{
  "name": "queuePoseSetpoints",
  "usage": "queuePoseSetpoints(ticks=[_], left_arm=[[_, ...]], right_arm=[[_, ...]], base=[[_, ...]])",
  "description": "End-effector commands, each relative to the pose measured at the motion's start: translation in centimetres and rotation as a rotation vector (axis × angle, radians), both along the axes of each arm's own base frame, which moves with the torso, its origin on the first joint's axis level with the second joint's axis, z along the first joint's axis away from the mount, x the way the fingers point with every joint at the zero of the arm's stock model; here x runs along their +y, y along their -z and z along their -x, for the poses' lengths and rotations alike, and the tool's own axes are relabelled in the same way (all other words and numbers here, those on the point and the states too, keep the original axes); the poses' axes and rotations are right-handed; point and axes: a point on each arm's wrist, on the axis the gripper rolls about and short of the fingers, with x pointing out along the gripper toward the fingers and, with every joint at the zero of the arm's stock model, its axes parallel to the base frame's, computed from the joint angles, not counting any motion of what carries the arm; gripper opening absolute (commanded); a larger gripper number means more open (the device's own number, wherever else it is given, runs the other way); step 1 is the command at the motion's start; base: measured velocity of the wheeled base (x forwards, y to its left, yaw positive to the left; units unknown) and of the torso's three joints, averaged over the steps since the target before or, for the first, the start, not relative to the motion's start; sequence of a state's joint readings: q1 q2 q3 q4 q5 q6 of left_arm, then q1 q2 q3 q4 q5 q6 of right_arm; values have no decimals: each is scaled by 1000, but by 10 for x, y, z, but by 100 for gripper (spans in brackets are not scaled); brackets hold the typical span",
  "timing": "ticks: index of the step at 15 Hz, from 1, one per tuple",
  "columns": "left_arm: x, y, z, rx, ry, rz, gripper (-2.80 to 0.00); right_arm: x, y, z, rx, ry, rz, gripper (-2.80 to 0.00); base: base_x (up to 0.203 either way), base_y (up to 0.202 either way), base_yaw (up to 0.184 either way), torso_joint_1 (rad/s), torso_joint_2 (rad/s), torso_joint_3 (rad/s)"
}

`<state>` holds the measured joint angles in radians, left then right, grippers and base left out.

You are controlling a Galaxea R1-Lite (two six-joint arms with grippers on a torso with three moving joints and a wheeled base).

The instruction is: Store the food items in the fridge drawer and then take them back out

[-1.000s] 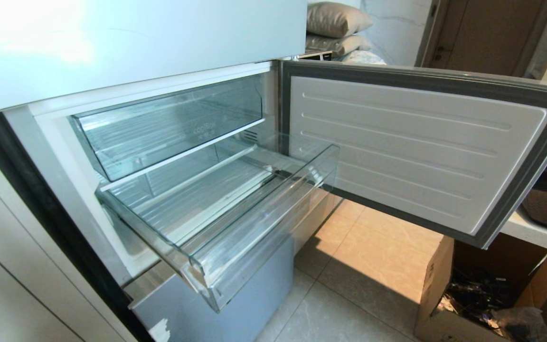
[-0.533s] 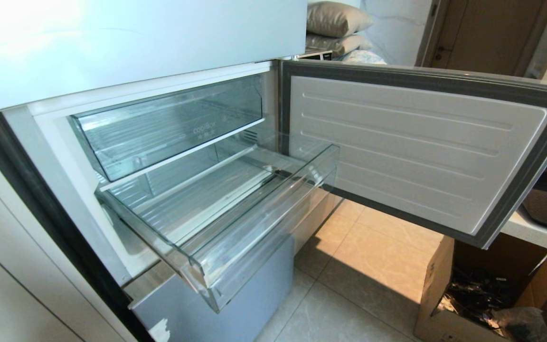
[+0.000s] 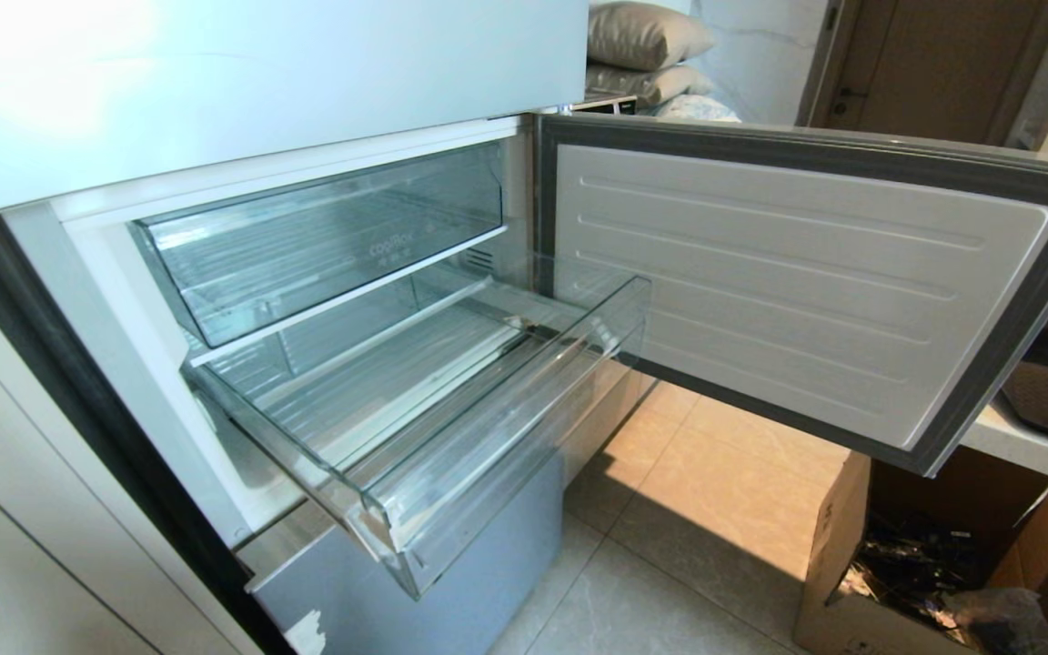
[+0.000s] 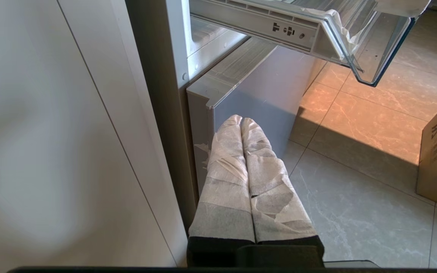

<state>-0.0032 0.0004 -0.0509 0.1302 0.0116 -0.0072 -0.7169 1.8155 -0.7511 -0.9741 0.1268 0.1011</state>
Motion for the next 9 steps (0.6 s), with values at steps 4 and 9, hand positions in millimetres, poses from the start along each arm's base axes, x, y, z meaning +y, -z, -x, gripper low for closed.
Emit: queuePoseSetpoints(ticks=[4,9], left_arm=[[0,0,0,-2,-1,0,-280],[0,0,0,-2,-1,0,-280]], right_arm=[[-35,29,-25,43,25,-18,0],[-48,45,-37,88,38,-3,0]], base=[[0,0,0,0,0,0],[0,0,0,0,0,0]])
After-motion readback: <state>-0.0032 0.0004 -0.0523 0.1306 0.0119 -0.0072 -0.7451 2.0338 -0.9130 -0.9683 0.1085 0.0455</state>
